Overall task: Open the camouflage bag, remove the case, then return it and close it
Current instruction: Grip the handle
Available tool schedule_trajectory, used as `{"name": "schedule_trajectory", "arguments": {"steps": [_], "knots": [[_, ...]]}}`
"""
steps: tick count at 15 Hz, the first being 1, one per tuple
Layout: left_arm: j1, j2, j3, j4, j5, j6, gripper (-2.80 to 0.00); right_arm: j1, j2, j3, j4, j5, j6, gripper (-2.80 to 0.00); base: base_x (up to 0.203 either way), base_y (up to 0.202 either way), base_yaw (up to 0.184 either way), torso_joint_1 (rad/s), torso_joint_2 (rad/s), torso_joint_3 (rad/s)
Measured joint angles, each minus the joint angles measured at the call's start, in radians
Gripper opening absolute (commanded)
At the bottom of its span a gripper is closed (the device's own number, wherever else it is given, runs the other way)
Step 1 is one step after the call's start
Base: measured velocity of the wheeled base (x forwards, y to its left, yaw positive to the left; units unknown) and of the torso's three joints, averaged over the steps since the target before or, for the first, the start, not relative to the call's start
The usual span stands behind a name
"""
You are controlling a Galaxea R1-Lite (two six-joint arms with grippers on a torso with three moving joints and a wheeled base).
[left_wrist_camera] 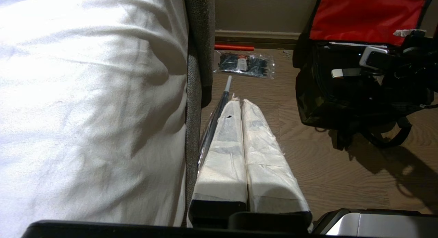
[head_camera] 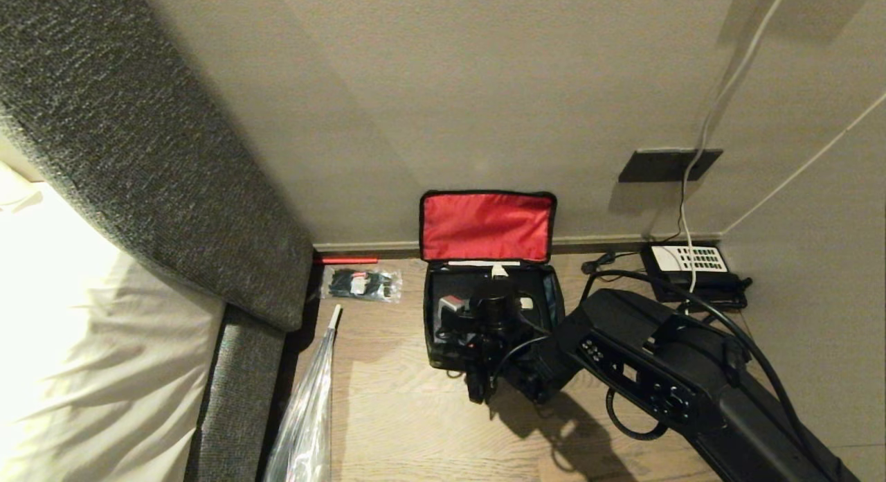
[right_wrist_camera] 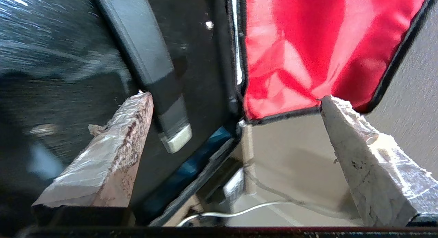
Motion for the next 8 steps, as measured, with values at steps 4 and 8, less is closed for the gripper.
{"name": "schedule_trajectory", "arguments": {"steps": [4, 8], "knots": [[0.000, 0.000, 0.000, 0.000, 0.000, 0.000, -2.80, -0.033, 0.046, -0.096, 0.025, 0.010, -0.014, 0.00, 0.000, 0.000, 0.000, 0.000, 0.00, 0.000], [0.000, 0.000, 0.000, 0.000, 0.000, 0.000, -2.80, -0.039, 0.057, -0.101, 0.061, 0.011, -0.010, 0.00, 0.000, 0.000, 0.000, 0.000, 0.00, 0.000]]}}
